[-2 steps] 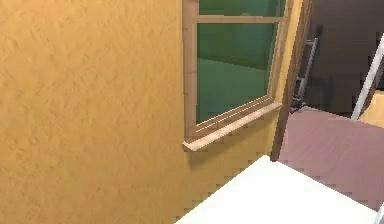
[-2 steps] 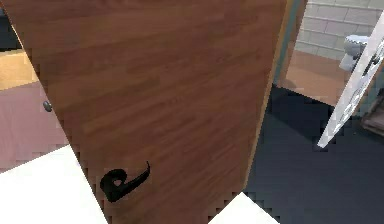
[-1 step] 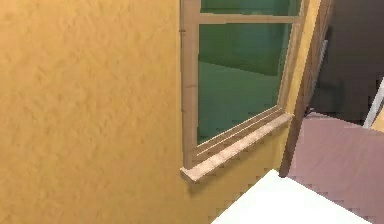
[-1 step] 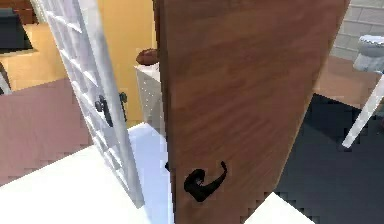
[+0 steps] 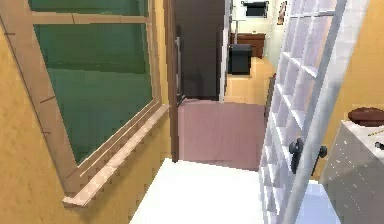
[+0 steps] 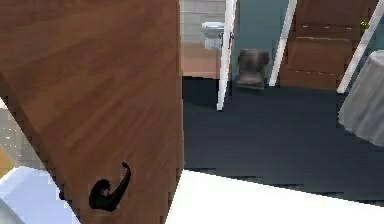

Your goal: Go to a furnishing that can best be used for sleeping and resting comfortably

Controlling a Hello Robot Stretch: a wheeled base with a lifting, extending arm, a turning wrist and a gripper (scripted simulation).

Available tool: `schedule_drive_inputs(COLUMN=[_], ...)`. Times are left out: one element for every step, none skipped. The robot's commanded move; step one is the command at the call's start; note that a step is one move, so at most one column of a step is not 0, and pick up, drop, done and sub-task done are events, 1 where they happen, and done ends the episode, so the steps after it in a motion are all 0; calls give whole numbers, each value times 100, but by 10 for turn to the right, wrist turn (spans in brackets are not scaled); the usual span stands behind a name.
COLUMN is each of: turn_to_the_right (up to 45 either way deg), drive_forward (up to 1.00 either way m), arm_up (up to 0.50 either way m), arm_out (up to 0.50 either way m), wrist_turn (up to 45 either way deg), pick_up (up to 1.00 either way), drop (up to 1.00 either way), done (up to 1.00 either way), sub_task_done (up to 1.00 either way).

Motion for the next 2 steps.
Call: schedule_drive_inputs(turn_to_the_right=[0,120], drive_forward=[70,0], arm_up=[0,0], arm_out=[0,0], wrist_turn=[0,0], pick_up=[0,0], drop=[0,0], done=[0,0], sub_task_done=[0,0])
